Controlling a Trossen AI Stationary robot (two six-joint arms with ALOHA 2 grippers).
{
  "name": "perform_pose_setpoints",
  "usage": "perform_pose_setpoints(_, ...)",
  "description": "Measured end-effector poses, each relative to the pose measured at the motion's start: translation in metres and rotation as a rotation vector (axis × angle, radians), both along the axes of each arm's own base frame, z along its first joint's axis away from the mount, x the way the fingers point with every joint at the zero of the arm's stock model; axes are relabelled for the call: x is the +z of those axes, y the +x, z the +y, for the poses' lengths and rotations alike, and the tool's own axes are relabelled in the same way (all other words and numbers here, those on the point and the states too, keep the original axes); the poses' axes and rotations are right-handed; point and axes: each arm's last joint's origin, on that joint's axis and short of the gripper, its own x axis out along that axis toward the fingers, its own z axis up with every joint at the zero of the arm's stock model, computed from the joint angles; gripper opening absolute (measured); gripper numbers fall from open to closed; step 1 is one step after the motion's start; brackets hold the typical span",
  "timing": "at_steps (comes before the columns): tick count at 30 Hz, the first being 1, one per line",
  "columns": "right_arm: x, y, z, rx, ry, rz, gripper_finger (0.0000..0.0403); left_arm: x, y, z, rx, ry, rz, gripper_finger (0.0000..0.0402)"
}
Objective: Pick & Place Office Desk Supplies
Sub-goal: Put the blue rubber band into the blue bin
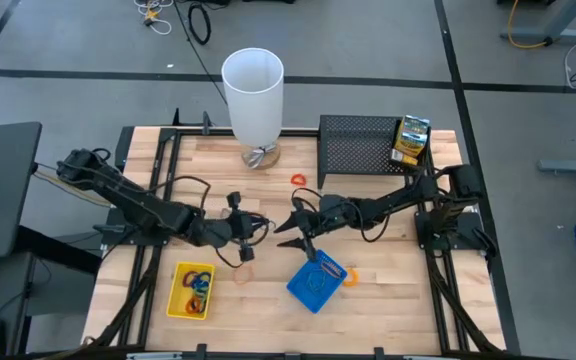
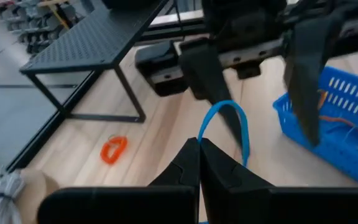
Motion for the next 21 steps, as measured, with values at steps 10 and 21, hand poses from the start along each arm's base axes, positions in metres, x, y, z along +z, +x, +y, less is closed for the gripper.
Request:
perform_pose_setpoints(10, 0.0, 0.0, 0.002, -0.068, -0.036, -0.01, 0.0192, 0.003, 0.01, 0.009, -0.02, -0.005, -0.046, 0.0)
perform_pose_setpoints(21, 0.007, 0.002, 0.001, -0.077, -0.02, -0.078, 0.0192, -0.001, 0.021, 0.006, -0.05, 0.019, -0.087, 0.0)
